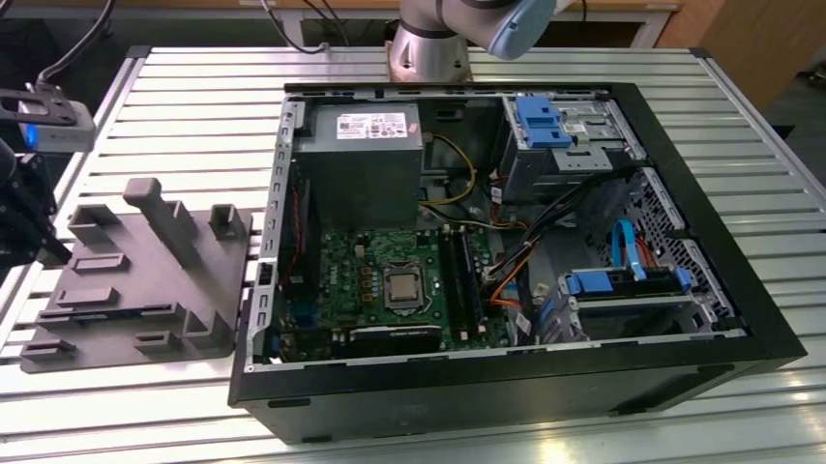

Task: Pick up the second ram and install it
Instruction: 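Pick up the second ram and move it above second insertion slot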

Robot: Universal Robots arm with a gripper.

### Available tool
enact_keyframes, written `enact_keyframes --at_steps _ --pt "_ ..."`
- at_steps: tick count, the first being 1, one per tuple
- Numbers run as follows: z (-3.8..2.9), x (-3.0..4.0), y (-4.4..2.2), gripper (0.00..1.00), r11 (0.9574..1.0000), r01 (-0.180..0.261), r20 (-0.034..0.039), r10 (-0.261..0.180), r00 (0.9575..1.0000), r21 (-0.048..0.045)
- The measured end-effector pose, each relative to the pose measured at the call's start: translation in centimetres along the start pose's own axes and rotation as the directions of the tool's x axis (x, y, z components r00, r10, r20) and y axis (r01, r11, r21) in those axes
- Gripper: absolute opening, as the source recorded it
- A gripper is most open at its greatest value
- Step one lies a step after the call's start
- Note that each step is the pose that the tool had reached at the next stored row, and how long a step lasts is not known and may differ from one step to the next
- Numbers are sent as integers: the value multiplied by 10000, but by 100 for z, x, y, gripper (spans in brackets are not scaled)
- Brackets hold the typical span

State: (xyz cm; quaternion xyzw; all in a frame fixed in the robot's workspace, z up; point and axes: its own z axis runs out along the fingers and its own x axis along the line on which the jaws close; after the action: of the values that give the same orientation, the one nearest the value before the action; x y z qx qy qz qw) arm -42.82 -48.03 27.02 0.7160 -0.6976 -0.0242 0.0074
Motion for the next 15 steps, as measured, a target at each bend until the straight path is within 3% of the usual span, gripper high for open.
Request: enact_keyframes --at_steps 15 --pt "41 3 -2 11 10000 0 0 0 10000 0"
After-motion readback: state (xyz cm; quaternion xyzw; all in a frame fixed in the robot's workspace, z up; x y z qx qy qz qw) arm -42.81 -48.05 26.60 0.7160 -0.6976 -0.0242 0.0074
